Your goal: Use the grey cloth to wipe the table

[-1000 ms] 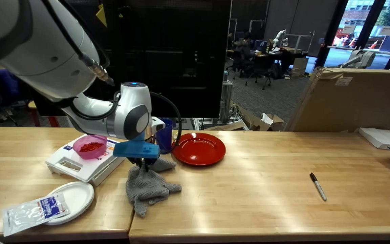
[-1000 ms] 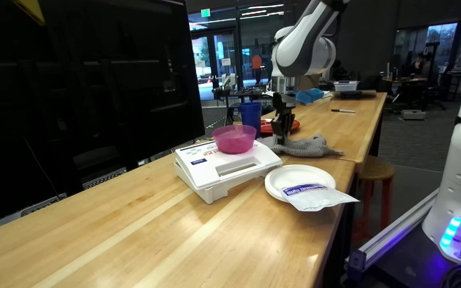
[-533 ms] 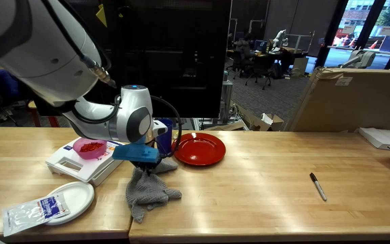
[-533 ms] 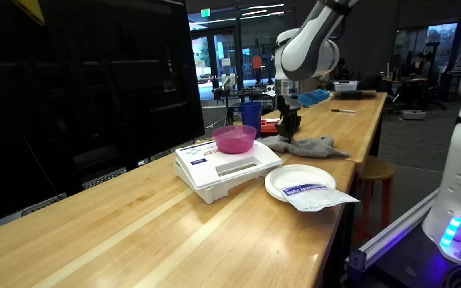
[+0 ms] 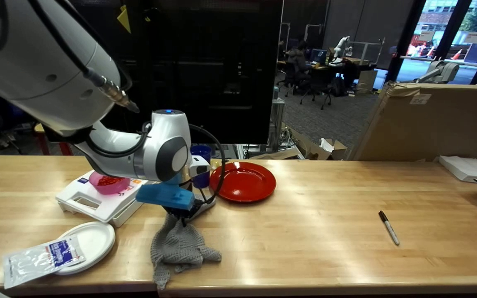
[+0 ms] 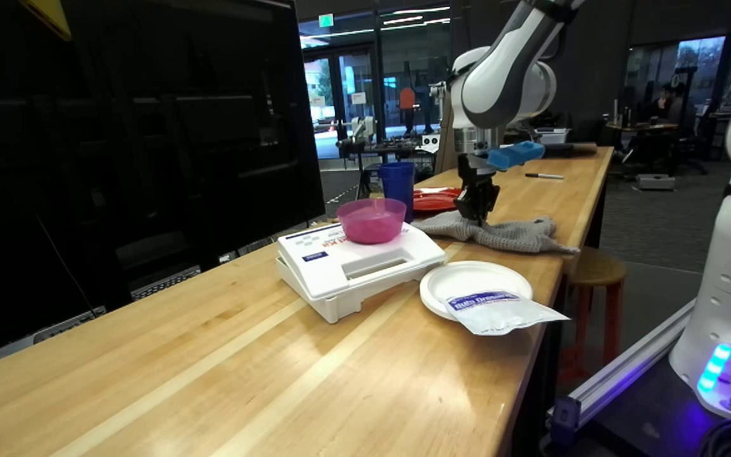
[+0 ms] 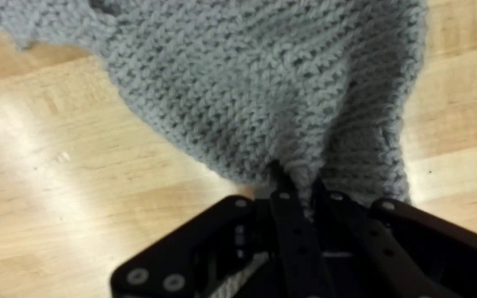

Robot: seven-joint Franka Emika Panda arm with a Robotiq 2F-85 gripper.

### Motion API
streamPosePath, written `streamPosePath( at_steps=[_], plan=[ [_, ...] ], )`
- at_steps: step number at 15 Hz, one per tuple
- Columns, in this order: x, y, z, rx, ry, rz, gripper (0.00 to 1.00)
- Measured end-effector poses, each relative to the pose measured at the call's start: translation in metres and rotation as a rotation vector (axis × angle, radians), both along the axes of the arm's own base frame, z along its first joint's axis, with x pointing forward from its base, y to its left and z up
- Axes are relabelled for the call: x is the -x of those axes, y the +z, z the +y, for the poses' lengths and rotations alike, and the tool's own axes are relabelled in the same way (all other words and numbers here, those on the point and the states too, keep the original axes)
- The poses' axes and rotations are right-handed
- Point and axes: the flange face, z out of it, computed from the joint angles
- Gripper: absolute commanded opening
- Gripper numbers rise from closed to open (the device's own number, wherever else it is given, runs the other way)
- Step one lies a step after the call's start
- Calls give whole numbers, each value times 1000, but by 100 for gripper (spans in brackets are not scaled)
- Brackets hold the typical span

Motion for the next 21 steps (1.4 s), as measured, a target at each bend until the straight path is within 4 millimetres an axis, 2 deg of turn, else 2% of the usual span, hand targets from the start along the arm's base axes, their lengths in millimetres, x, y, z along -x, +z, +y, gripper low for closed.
streamPosePath(
  at_steps=[11, 21],
  plan=[
    [34, -1, -35, 9, -119, 30, 2],
    [33, 5, -63, 0, -219, 28, 2]
  ],
)
